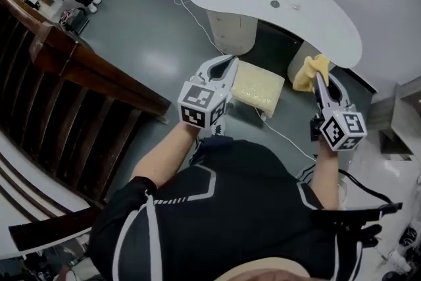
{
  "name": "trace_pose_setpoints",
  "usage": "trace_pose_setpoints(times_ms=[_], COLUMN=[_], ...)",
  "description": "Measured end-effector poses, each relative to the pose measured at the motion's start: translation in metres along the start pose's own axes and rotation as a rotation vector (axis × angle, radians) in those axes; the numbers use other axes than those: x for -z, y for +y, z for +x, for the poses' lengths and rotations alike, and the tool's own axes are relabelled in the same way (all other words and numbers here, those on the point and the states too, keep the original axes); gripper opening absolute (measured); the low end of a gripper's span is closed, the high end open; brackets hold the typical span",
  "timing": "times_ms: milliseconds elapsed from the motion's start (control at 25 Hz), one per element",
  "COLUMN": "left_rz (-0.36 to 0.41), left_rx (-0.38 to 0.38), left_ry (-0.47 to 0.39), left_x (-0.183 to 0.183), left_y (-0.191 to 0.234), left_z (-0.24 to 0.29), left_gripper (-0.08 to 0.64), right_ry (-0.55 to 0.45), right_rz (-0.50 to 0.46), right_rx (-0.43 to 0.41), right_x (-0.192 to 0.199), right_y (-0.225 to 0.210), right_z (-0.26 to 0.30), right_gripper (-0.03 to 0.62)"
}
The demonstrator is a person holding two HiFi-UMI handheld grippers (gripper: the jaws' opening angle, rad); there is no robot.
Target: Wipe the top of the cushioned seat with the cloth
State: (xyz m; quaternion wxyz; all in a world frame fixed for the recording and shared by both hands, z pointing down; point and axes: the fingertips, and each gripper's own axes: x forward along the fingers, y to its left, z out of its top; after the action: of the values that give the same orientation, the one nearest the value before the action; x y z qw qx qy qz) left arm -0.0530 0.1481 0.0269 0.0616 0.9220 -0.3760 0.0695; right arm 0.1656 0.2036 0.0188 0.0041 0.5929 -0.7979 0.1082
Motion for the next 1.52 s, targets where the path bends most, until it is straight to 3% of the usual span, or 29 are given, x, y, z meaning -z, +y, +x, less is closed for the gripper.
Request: trace_pose_setpoints(times_ms=[480, 720, 1040, 1360, 1520], left_rz=[0.013, -0.003, -0.040, -0.092, -0.128], left_rx=[0.083, 0.115, 0.156, 0.127, 0.097], left_ry=[-0.030, 0.003, 0.154, 0.239, 0.312], left_x=[-0.015, 0.018, 0.101, 0.200, 0.260], left_y=[0.082, 0.116, 0.124, 0.112, 0.116], left_z=[0.044, 0.070, 0.103, 0.151, 0.156], left_gripper=[0.005, 0.005, 0.005, 0.005, 0.005], right_ry=[0.001, 0.041, 0.168, 0.310, 0.393], right_rz=[-0.006, 0.004, 0.101, 0.138, 0.185], right_rx=[0.065, 0.131, 0.166, 0.124, 0.141], right_x=[-0.009, 0.018, 0.106, 0.226, 0.294], right_y=[0.005, -0.010, -0.035, -0.079, -0.086], right_z=[0.081, 0.114, 0.134, 0.155, 0.152], right_gripper=[0.064, 0.064, 0.064, 0.064, 0.064])
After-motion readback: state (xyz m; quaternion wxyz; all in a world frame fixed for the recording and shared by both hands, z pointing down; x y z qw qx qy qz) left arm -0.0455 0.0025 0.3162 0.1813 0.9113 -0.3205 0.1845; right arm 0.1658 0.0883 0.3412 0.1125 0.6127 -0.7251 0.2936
